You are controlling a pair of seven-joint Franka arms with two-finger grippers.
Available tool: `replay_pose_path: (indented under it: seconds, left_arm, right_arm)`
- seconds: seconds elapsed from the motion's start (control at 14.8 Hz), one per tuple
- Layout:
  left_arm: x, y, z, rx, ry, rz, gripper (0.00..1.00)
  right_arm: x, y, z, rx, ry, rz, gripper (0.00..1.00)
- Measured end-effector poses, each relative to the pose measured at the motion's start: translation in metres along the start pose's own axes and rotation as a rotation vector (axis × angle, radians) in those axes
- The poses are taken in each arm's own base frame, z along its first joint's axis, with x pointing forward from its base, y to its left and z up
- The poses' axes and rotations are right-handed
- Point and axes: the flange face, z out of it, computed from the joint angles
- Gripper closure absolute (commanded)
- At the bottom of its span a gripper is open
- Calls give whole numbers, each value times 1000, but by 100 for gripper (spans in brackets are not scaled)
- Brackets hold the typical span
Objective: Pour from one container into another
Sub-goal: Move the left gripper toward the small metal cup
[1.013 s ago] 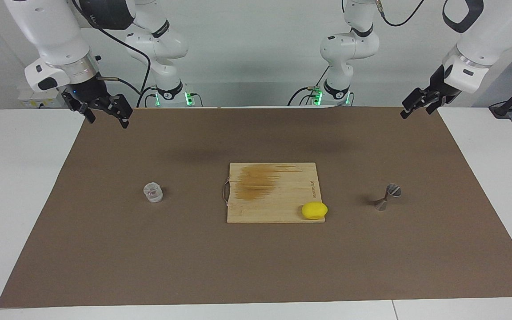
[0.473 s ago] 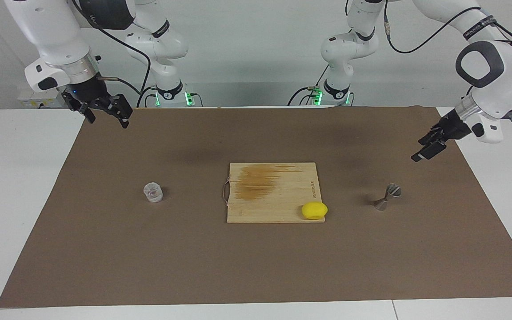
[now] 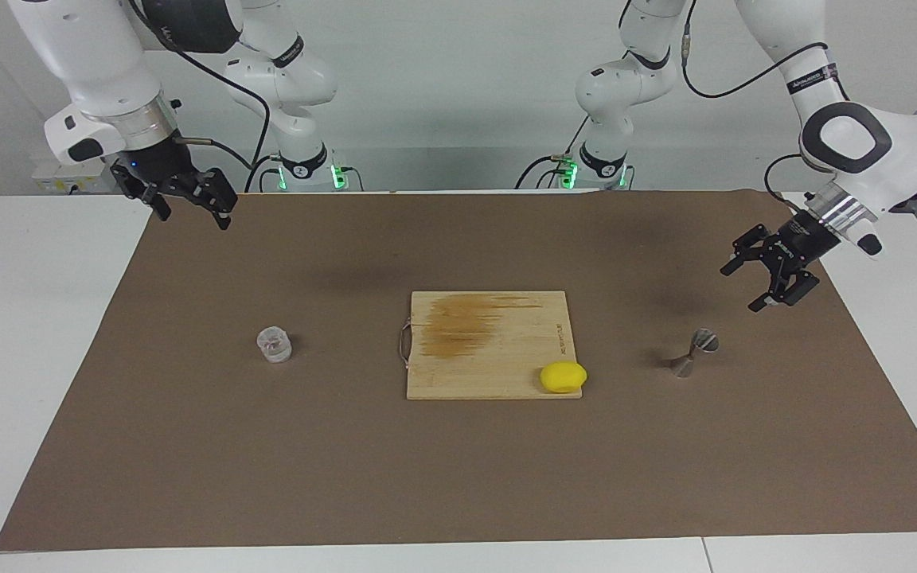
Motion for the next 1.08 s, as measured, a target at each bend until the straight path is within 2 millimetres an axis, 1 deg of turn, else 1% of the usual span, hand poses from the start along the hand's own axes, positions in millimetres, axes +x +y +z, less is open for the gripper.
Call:
replay_pose_path:
  seconds: [0.2, 0.34, 0.47, 0.81, 1.08]
  left_arm:
    - [13, -14, 6, -138, -64, -264, 0]
    - [25, -30, 14, -220, -137, -414, 0]
    - [39, -47, 24, -277, -160, -517, 0]
    - [49, -68, 47, -328, -244, -631, 0]
    - [62, -86, 76, -388, -308, -641, 0]
  right_arm:
    - [0, 0, 0, 0, 0, 0, 0]
    - [0, 0, 0, 0, 0, 0, 0]
    - [0, 0, 0, 0, 0, 0, 0]
    - [0, 0, 0, 0, 0, 0, 0]
    - [0, 0, 0, 0, 0, 0, 0]
